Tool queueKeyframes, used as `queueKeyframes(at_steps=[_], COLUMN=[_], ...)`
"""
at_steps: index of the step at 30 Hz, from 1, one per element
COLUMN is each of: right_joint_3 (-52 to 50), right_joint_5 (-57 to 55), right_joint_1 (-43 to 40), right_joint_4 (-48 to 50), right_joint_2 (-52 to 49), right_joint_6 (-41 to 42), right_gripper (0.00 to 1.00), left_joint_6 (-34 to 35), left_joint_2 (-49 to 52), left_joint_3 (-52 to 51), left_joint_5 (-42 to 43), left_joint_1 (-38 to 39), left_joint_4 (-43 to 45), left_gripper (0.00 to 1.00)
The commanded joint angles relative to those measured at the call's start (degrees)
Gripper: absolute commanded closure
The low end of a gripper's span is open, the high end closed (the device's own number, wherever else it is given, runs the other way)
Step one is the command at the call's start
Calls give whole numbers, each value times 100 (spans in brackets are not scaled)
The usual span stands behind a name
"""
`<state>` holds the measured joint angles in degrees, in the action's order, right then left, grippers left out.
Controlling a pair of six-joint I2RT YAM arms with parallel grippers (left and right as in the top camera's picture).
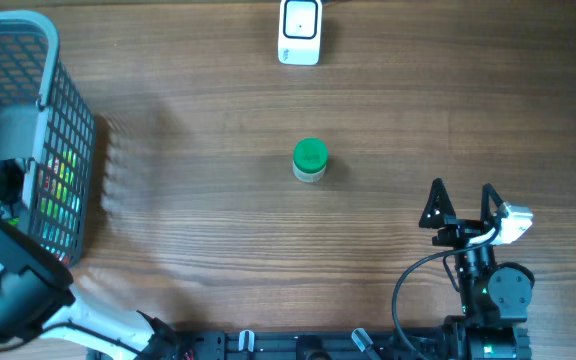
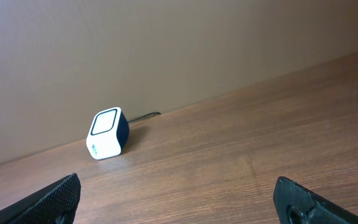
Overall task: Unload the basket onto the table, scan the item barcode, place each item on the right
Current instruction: 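Carry the Haribo bag out and place it left of the jar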
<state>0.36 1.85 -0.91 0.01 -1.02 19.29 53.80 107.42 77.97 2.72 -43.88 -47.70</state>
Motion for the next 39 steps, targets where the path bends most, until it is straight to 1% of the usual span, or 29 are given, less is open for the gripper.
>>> queueKeyframes(at_steps=[1,3,6,10,12,14,16,19,21,25,28,30,33,39], right_joint_3=[-7,-7,-7,-7,-7,-7,-7,-7,-7,-7,-7,-7,-7,-7], right_joint_5=[-57,-57,-57,-57,-57,-57,-57,-57,-57,-57,-57,-57,-57,-57], right_joint_1=[31,31,31,31,31,31,31,31,31,31,31,31,31,31], right_joint_4=[28,26,26,28,26,28,28,26,26,28,28,28,28,28], right_joint_2=[0,0,0,0,0,0,0,0,0,0,0,0,0,0], right_joint_6=[37,37,39,37,39,39,39,39,39,39,39,39,39,39], right_gripper=[0,0,0,0,0,0,0,0,0,0,0,0,0,0], left_joint_6=[-168,-417,-560,-540,-540,-544,-601,-654,-647,-640,-376,-184,81,87], left_joint_2=[-1290,-1823,-2664,-3571,-4004,-4238,-4280,-4138,-4009,-3560,-2997,-2566,-1884,-627], left_joint_3=[1001,1438,1950,2072,2072,2065,2061,1932,1685,852,42,-400,-909,-1421], left_joint_5=[535,531,514,544,686,820,734,442,315,179,-284,-586,-643,-645], left_joint_1=[-140,-168,-166,-105,166,702,1397,2393,3003,4256,5090,5453,5748,6089], left_joint_4=[-284,-334,-343,-358,-643,-1141,-1753,-2343,-2382,-1947,-1351,-1021,-610,249], left_gripper=[96,96,96,96,96,96,96,96,96,96,96,96,96,96])
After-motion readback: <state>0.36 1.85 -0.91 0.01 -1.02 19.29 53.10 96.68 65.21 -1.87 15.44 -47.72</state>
